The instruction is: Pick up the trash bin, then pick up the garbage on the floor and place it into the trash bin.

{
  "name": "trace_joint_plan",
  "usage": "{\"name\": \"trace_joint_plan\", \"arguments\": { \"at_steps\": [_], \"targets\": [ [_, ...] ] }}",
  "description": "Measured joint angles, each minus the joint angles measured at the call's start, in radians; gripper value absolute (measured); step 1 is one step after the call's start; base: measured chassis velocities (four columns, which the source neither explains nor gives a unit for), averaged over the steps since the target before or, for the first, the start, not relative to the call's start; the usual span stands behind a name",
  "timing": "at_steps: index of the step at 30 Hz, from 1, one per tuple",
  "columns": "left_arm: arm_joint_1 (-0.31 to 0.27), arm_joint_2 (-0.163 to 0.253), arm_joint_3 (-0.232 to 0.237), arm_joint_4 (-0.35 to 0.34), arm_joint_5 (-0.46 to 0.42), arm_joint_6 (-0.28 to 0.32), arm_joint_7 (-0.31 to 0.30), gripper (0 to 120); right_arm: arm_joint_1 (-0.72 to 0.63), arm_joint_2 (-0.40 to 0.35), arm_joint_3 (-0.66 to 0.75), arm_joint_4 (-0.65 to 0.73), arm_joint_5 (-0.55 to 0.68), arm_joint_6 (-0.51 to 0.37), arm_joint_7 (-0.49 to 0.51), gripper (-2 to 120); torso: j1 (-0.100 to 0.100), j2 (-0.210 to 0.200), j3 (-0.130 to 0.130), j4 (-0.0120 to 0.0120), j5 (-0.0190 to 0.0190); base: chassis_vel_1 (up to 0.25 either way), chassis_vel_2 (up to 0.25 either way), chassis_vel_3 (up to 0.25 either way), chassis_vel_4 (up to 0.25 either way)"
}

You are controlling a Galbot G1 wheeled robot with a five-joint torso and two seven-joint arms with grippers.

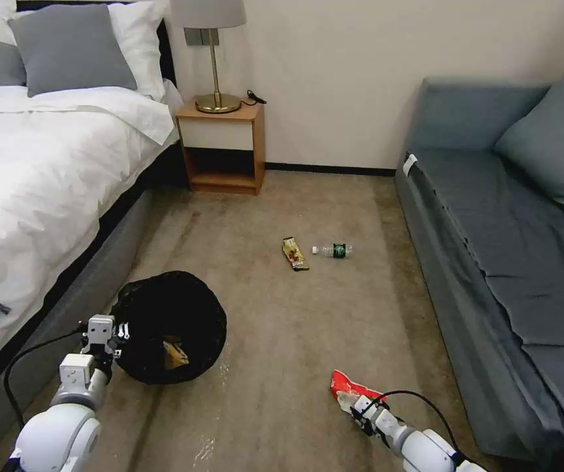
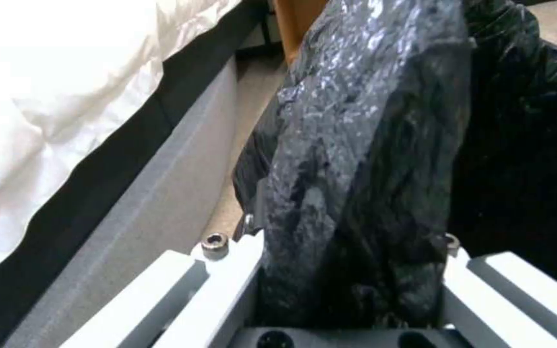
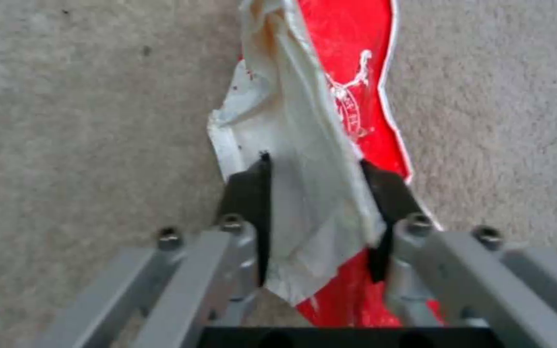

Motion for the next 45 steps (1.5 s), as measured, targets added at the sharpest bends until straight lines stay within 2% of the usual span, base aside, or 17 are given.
{"name": "trace_joint_plan", "arguments": {
  "at_steps": [2,3,6,21,25,29,32,36,45],
  "targets": [
    [-0.002,0.002,-0.001,0.012,-0.001,-0.011,-0.005,4,-0.007,0.002,0.005,0.003,-0.002,0.003,-0.003,13,0.0,0.0,0.0,0.0,-0.0002,0.0,0.0,0.0,0.0],
    [-0.002,0.002,-0.001,0.012,-0.001,-0.011,-0.005,4,-0.007,0.002,0.005,0.003,-0.002,0.003,-0.003,13,0.0,0.0,0.0,0.0,-0.0002,0.0,0.0,0.0,0.0],
    [-0.002,0.002,-0.004,0.02,-0.003,-0.037,-0.016,4,-0.013,0.013,0.022,0.002,-0.006,0.032,-0.005,0,0.0,0.0,0.0,-0.0002,-0.0003,0.0,0.0,0.0,0.0],
    [0.014,-0.005,-0.015,0.023,-0.006,-0.086,-0.042,4,0.029,0.098,0.085,-0.009,-0.022,0.087,0.0,0,0.0,0.0,0.0,0.0,-0.0003,0.0,0.0,0.0,0.0],
    [0.019,-0.005,-0.016,0.023,-0.008,-0.09,-0.043,4,0.057,0.158,0.123,-0.024,-0.032,0.132,0.018,0,0.0,0.0,0.0,-0.0002,-0.0004,0.0,0.0,0.0,0.0],
    [0.019,-0.005,-0.016,0.022,-0.01,-0.091,-0.043,4,0.076,0.189,0.14,-0.027,-0.027,0.138,0.031,0,0.0,0.0,0.0,0.0,-0.0004,0.0,0.0,0.0,0.0],
    [0.022,-0.004,-0.016,0.017,-0.01,-0.091,-0.043,4,0.125,0.246,0.164,-0.027,-0.018,0.14,0.05,0,0.0,0.0,0.0,-0.0001,-0.0005,0.0,0.0,0.0,0.0],
    [0.025,-0.005,-0.012,0.013,-0.008,-0.091,-0.043,4,0.151,0.27,0.168,-0.029,-0.017,0.141,0.063,0,0.0,0.0,0.0,0.0,-0.0003,0.0,0.0,0.0,0.0],
    [0.036,-0.001,0.008,0.003,0.013,-0.091,-0.039,4,0.251,0.388,0.154,-0.106,0.012,0.22,0.202,0,0.0,0.0,0.0,-0.0001,-0.0005,0.0,0.0,0.0,0.0]
  ]
}}
